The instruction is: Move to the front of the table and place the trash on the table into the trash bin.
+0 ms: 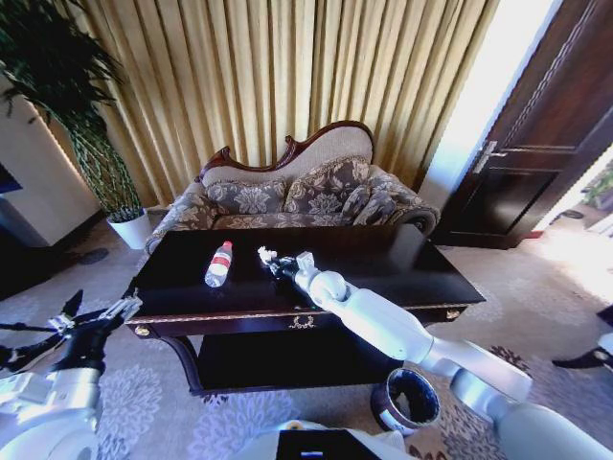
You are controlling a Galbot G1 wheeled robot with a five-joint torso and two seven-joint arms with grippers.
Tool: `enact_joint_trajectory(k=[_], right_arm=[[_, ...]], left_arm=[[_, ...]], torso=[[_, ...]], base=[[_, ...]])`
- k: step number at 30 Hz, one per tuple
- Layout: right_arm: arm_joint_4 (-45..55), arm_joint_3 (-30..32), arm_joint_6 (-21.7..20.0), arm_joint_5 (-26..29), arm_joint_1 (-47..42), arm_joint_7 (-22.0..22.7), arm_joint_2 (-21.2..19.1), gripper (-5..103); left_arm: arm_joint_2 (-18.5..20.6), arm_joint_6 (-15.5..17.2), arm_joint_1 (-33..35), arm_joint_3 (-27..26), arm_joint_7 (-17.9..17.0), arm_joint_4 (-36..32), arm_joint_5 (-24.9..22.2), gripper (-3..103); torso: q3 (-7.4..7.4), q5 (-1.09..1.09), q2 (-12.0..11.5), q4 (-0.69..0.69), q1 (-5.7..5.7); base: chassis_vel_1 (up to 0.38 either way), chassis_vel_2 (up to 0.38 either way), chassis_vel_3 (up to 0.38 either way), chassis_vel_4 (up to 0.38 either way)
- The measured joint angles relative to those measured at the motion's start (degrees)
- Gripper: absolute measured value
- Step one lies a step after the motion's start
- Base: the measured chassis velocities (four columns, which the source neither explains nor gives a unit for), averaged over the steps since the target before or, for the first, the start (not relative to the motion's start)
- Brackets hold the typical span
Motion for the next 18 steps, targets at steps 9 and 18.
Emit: enact_joint_trajectory(k=[9, 18], right_arm=[[0.9, 1.4, 0.2, 0.0, -1.2, 0.1, -1.0, 0], [5.9, 7.5, 2.2, -1.0, -4.4, 3.2, -2.6, 0]], left_arm=[[-0.1, 0.0, 0.1, 0.0, 0.0, 0.0, 0.0, 100], [0.2, 0.0, -0.3, 0.9, -0.2, 0.0, 0.0, 100]], torso=[[0.0, 0.0, 0.0, 0.0, 0.0], [0.0, 0.0, 0.0, 0.0, 0.0]], base=[[0.0, 0.0, 0.0, 0.0], [0.0, 0.0, 0.0, 0.0]])
